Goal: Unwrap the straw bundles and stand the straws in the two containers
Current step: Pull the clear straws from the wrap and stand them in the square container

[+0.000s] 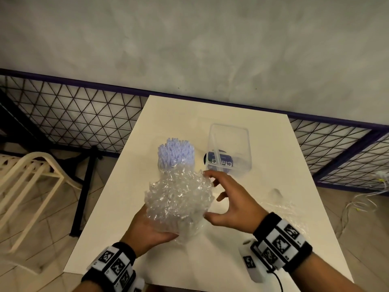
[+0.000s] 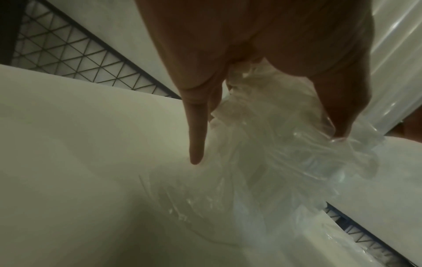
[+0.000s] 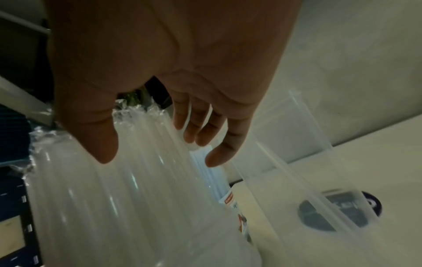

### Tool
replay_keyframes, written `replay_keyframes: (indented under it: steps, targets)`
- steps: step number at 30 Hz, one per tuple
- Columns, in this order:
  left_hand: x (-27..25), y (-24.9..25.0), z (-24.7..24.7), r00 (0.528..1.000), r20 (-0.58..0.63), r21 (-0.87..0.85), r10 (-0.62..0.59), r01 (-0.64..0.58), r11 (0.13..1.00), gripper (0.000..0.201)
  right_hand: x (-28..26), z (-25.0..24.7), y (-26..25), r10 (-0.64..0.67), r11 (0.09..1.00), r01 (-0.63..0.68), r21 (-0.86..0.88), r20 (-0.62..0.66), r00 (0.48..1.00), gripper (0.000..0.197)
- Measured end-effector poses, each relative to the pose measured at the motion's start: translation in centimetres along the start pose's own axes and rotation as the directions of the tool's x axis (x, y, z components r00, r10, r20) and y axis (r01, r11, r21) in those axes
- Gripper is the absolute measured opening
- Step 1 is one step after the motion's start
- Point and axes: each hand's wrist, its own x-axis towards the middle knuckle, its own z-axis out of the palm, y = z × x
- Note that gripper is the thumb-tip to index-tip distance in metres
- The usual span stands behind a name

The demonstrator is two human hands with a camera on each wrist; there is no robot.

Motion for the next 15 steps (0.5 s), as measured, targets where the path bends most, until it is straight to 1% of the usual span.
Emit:
replay_keyframes:
  steps: [1,3,5,6,8,12,15]
  targets:
    - [0.2,-0.2,0.0,1.0,-0.02,-0.004,0.005,-0.005,1.0,0.073,0.5,0.0,-0.2,0.011,1.0,-0.011,-0.023,0.016,1.0,0.084]
    - [0.3,-0.4,0.1,0.999,-0.036,-0.028,0.031,-0.032,0.999,0.086,1.3,0.0,-0.1,0.032,0.999,-0.03,-0.037,0.049,0.998,0.086]
    - [0.0,-0.2,0.1,0.997,-0.029,-0.035,0.074,-0.075,0.997,0.102,1.8,0.0,-0.1,0.007,0.997,0.001,-0.076,0.106,0.994,0.083]
    - [0.0,-0.2,0.2,0.996,-0.035,-0.049,0.088,-0.089,0.995,0.105,1.9,0.1,-0.1,-0.011,0.996,0.023,-0.089,0.135,0.991,0.08]
    - [0.1,-0.4,0.3,0.995,-0.042,-0.047,0.09,-0.092,0.995,0.105,1.9,0.3,-0.1,-0.025,0.996,0.037,-0.084,0.138,0.99,0.071]
    - [0.3,-0.6,0.1,0.995,-0.04,0.02,0.094,-0.093,0.995,0.098,1.9,0.4,0.1,-0.001,0.998,0.006,-0.067,0.085,0.996,0.057]
    - [0.5,-0.8,-0.1,0.996,-0.03,0.042,0.085,-0.084,0.996,0.098,2.0,0.1,0.4,0.031,0.998,-0.026,-0.06,0.075,0.997,0.057]
